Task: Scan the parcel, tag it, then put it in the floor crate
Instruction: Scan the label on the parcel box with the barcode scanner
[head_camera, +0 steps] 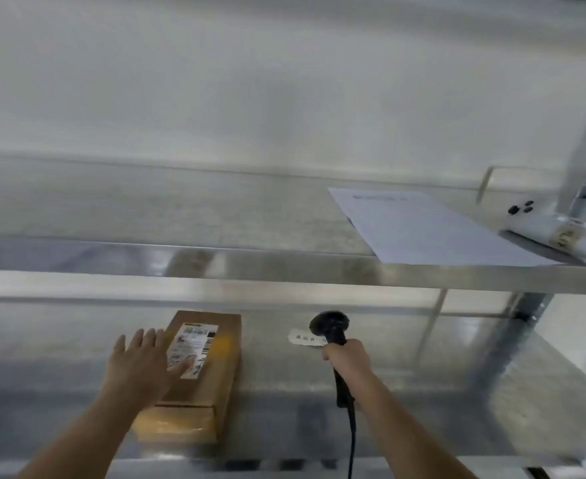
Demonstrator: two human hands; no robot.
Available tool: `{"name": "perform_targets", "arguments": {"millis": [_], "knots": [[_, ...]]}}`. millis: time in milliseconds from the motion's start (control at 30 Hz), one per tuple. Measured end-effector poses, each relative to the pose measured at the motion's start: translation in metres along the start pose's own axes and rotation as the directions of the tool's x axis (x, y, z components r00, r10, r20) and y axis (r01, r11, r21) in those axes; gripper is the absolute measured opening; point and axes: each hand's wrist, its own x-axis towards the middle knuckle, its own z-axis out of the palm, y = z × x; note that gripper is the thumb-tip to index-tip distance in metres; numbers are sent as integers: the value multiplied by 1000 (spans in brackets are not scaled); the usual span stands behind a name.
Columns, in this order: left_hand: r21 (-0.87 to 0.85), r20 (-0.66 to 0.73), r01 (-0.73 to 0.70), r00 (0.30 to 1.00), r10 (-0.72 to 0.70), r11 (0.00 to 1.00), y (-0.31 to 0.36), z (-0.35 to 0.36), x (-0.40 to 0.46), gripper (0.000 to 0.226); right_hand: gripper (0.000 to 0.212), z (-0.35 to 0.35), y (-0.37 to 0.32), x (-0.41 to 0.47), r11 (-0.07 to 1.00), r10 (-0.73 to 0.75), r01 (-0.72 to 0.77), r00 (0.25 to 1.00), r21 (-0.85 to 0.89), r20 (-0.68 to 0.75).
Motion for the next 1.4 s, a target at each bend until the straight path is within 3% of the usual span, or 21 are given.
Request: {"name": "perform_targets", "arguments": {"millis": [100,333,433,500,600,700,767,833,1000,1167,1233,1333,1400], "knots": [[32,24,13,1000,-14,999,-27,12,-2,81,8,30,-12,-13,1000,-13,13,1000,2,22],[-7,62,-29,998,29,1000,-86,16,5,86,16,98,-37,-52,999,7,-7,1000,47,13],[-109,89,-58,994,68,992,-96,18,11,88,7,121,-46,-63,998,30,-28,999,64,-38],[-263,136,-78,984,117,962,-92,21,11,90,3,134,-52,-69,995,51,-44,996,87,-79],[-555,252,-3,952,171,832,-72,28,10,88,3,143,-61,-74,989,72,-59,992,134,-101],[-779,267,69,936,230,624,-53,41,11,64,7,141,-64,-77,986,58,-45,995,161,-76],[-858,286,154,935,208,490,-44,45,12,51,7,138,-66,-81,986,33,-23,998,167,-62],[-883,272,167,944,187,438,-41,49,15,49,6,135,-68,-84,986,14,-5,999,169,-52],[-782,207,35,956,206,623,-42,57,10,94,2,135,-73,-96,982,-19,18,1000,190,2],[-790,111,-57,966,234,610,-45,61,-8,103,5,148,-82,-112,986,-38,31,999,166,39],[-768,80,-87,970,230,635,-49,64,-17,108,3,155,-85,-121,981,-48,33,996,192,71],[-715,27,-123,979,203,688,-51,69,-33,109,17,164,-87,-135,971,-61,36,993,236,100],[-681,-30,-154,983,182,716,-51,71,-44,107,13,169,-87,-148,961,-74,45,993,274,95]]}}
